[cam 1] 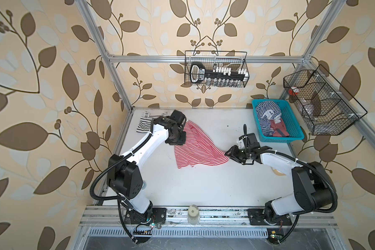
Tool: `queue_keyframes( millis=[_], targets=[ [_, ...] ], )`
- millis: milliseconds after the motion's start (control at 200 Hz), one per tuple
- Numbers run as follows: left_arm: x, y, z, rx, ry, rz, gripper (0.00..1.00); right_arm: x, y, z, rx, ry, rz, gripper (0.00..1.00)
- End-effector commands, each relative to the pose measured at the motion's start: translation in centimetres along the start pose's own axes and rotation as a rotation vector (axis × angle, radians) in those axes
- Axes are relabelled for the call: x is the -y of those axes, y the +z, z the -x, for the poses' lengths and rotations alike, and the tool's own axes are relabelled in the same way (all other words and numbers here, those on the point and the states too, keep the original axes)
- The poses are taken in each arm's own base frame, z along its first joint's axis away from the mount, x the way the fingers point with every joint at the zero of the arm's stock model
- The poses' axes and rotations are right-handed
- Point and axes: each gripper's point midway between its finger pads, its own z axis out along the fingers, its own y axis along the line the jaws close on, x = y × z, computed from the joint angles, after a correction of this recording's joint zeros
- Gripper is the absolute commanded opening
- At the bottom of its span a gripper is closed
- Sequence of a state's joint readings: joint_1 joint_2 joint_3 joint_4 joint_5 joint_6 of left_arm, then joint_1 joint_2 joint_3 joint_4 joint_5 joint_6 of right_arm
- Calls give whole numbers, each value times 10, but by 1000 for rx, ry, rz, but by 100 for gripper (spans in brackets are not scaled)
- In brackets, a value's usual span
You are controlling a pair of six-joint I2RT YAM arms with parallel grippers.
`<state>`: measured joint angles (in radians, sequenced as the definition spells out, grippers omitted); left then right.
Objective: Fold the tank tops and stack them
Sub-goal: 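Grasp opposite edges of the striped top with the left and right grippers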
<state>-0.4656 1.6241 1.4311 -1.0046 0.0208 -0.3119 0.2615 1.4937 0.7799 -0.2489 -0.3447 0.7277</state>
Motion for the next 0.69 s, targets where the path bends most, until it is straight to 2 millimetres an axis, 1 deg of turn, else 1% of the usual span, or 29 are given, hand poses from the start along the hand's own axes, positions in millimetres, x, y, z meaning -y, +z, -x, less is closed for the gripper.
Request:
queue_keyframes(
  millis=[0, 80, 175, 245, 365, 485, 585, 690],
  targets=[
    [-3, 23, -43, -119, -29, 65, 32, 19, -8, 6, 11, -89, -138, 45],
    [-1, 38, -58, -153, -48, 61, 36, 25, -15, 7, 22, -117, -180, 47],
    [-2, 52, -68, -182, -66, 65, 44, 27, -18, 7, 23, -138, -188, 47],
    [-3, 60, -69, -187, -69, 73, 48, 24, -18, 7, 20, -154, -180, 48],
    [0, 71, -65, -196, -79, 77, 52, 25, -14, 9, 2, -178, -190, 48],
    [4, 80, -63, -209, -86, 63, 52, 19, -16, 14, 8, -203, -183, 49],
    [1, 89, -67, -228, -87, 85, 52, 9, -21, 19, 21, -255, -170, 50],
    [-3, 98, -71, -247, -86, 100, 49, -2, -25, 22, 14, -325, -162, 51]
  ],
)
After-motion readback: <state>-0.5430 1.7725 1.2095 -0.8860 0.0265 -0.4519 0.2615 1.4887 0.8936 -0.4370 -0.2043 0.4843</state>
